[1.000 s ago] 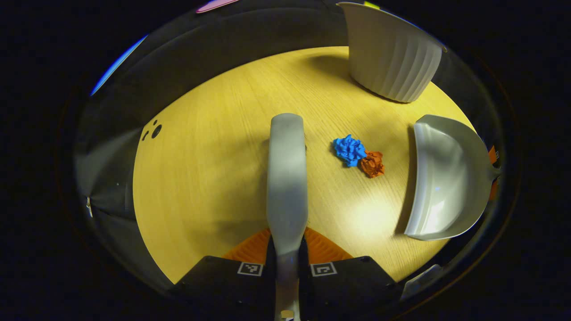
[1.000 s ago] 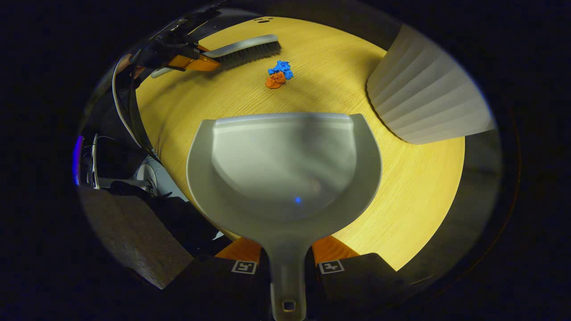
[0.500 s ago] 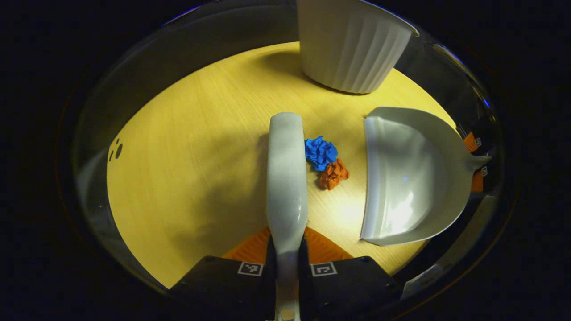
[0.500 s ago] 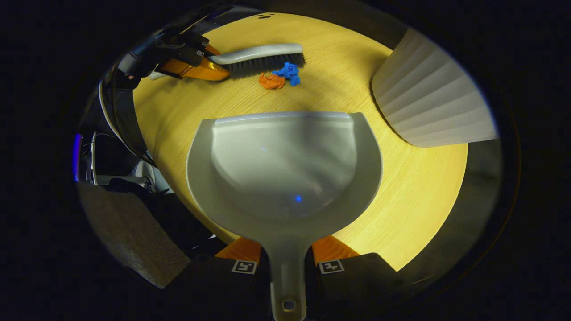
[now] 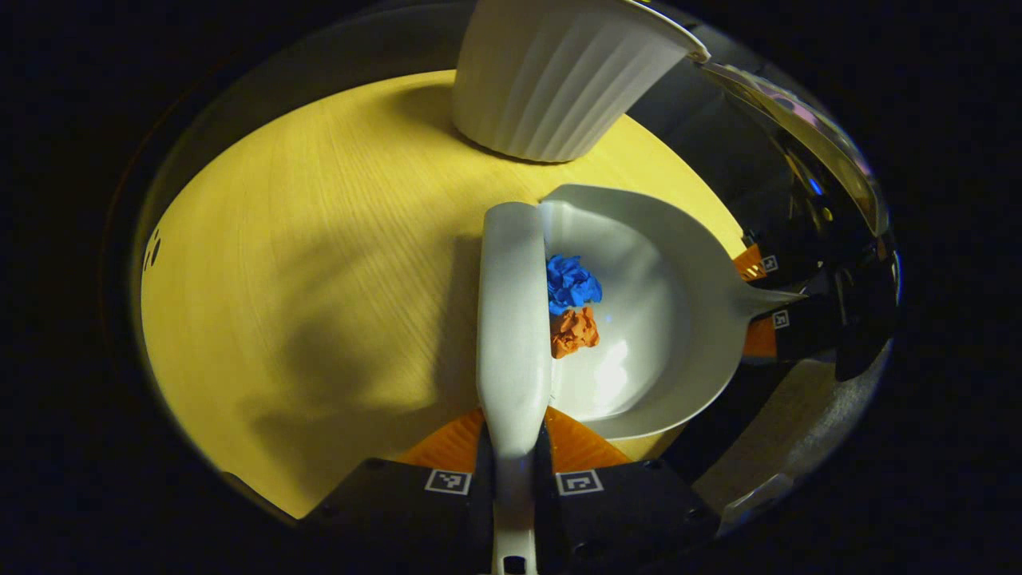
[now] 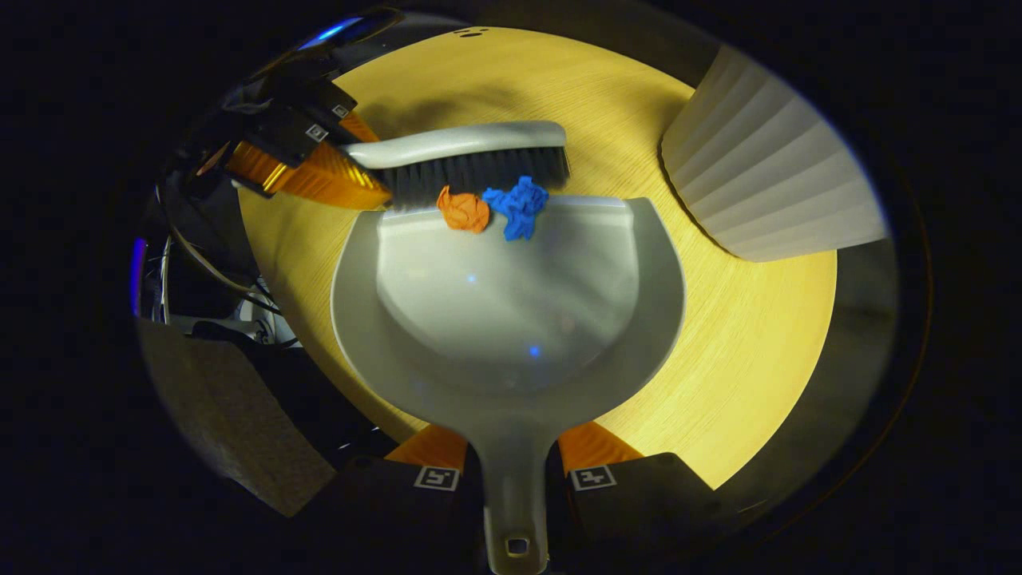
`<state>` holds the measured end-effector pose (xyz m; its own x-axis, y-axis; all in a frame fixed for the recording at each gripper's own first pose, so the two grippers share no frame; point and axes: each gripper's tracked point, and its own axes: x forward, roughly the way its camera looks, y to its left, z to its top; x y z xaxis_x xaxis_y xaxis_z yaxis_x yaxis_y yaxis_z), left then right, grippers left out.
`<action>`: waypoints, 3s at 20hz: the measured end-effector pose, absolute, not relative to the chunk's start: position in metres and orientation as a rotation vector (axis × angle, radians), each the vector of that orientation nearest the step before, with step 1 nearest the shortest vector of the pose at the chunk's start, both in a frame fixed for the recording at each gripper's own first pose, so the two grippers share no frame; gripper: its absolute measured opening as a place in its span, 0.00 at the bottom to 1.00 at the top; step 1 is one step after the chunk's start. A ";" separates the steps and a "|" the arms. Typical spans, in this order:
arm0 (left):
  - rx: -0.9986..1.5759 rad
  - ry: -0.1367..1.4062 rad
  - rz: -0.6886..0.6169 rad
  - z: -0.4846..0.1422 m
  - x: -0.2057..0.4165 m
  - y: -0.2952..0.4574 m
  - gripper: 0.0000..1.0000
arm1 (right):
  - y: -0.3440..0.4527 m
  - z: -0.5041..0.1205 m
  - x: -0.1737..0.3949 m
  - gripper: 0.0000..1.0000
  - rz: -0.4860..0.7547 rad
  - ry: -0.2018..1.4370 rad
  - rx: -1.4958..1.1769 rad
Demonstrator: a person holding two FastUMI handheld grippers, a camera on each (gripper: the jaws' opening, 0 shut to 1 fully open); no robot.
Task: Pick up the small broom and dustpan from the desktop, sweep the trash into the dustpan with the broom, and then empty the trash into the garbage bin.
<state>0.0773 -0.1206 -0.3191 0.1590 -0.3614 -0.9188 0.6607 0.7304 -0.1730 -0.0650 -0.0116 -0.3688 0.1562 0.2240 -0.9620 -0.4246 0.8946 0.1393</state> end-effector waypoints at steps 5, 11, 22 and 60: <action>0.238 1.181 -0.710 -0.302 0.069 -0.129 0.24 | -0.006 -0.378 -0.066 0.39 0.452 1.234 -0.151; 0.215 1.067 -0.543 -0.274 0.082 -0.097 0.24 | -0.006 -0.385 -0.071 0.39 0.404 1.134 -0.105; 0.224 1.078 -0.303 -0.307 0.081 0.004 0.24 | -0.100 -0.237 -0.084 0.31 0.137 1.135 0.062; 0.234 1.080 -0.380 -0.323 0.042 0.022 0.24 | -0.314 -0.121 0.104 0.35 -0.009 1.467 -0.578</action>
<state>0.0419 0.0216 -0.3229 0.4161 -0.1863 -0.8900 0.4115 0.9114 0.0016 0.1040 -0.3140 -0.1214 0.1289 -0.3490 -0.9282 -0.3375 0.8647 -0.3719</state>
